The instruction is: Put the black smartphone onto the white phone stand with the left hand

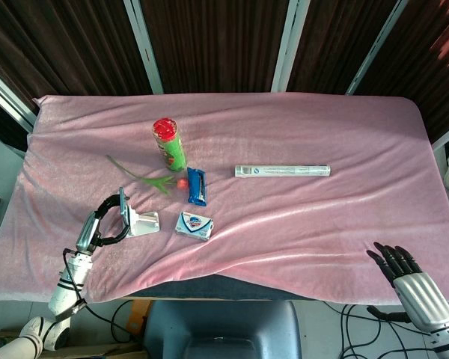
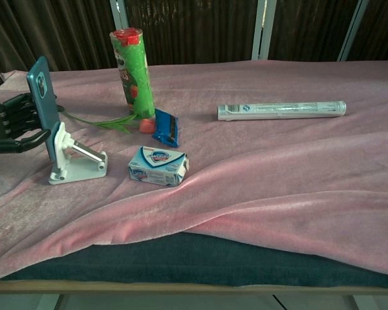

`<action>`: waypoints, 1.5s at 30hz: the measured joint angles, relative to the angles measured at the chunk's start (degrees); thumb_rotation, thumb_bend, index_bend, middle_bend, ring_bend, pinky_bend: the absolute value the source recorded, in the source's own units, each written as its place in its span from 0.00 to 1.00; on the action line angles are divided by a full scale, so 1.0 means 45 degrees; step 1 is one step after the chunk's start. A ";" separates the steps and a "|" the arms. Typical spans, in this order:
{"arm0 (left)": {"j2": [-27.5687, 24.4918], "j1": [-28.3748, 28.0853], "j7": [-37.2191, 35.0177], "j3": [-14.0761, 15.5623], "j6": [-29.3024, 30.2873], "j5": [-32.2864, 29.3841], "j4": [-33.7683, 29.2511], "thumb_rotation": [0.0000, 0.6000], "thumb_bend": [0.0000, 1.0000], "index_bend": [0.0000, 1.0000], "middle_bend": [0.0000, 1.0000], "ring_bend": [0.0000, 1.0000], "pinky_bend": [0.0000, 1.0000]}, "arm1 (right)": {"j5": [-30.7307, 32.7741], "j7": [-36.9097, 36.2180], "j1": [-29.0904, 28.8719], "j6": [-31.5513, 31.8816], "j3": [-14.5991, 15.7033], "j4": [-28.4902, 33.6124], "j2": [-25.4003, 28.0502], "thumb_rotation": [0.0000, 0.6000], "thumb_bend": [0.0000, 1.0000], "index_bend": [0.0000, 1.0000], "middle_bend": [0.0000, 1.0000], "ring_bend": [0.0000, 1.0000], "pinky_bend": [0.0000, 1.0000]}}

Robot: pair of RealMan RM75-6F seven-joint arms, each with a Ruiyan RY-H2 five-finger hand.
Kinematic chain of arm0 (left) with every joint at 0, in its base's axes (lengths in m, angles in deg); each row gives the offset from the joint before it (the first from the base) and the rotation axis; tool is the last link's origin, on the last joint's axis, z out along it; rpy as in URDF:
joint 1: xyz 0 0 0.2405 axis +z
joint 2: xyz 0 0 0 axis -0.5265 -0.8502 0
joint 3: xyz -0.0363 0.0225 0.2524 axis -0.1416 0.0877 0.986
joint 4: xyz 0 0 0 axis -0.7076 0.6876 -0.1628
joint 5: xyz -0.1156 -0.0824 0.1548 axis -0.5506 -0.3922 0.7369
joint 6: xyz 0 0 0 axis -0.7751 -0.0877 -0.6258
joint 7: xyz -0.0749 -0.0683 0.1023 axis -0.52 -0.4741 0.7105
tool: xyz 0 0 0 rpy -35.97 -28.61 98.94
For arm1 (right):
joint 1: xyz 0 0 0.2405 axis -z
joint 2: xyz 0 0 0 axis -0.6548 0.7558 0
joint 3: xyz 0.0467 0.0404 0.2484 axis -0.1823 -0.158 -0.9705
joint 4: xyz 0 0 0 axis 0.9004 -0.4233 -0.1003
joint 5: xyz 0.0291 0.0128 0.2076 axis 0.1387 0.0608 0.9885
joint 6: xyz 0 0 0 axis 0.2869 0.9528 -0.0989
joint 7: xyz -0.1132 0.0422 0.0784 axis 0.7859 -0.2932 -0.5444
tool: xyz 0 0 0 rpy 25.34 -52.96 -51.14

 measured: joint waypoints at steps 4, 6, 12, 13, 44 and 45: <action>0.0585 -0.0021 -0.0513 0.0129 0.0068 0.0049 0.1006 1.00 0.37 0.90 1.00 0.66 0.18 | 0.0002 -0.0012 0.0007 0.0017 -0.0002 0.0002 0.0005 1.00 0.22 0.00 0.00 0.00 0.00; 0.0828 -0.0024 -0.0770 0.0177 0.0055 0.0037 0.1440 1.00 0.37 0.90 1.00 0.66 0.18 | -0.0006 -0.0023 0.0011 0.0027 0.0001 -0.0001 0.0010 1.00 0.22 0.00 0.00 0.00 0.00; 0.1330 -0.0040 -0.1375 0.0252 -0.0103 -0.0073 0.2387 1.00 0.37 0.90 1.00 0.66 0.18 | -0.0016 -0.0052 0.0018 0.0052 0.0003 -0.0012 0.0021 1.00 0.22 0.00 0.00 0.00 0.00; 0.1383 -0.0039 -0.1452 0.0265 -0.0123 -0.0086 0.2495 1.00 0.37 0.90 1.00 0.66 0.18 | -0.0016 -0.0058 0.0023 0.0066 0.0001 -0.0015 0.0023 1.00 0.22 0.00 0.00 0.00 0.00; 0.2182 -0.0018 -0.2074 0.0807 -0.0396 -0.0007 0.4253 1.00 0.34 0.35 0.42 0.22 0.08 | -0.0054 -0.0165 0.0104 0.0199 0.0023 -0.0020 0.0087 1.00 0.22 0.00 0.00 0.00 0.00; 0.2176 -0.0022 -0.2058 0.0861 -0.0413 0.0030 0.4274 1.00 0.34 0.30 0.35 0.18 0.07 | -0.0058 -0.0167 0.0108 0.0205 0.0023 -0.0024 0.0089 1.00 0.22 0.00 0.00 0.00 0.00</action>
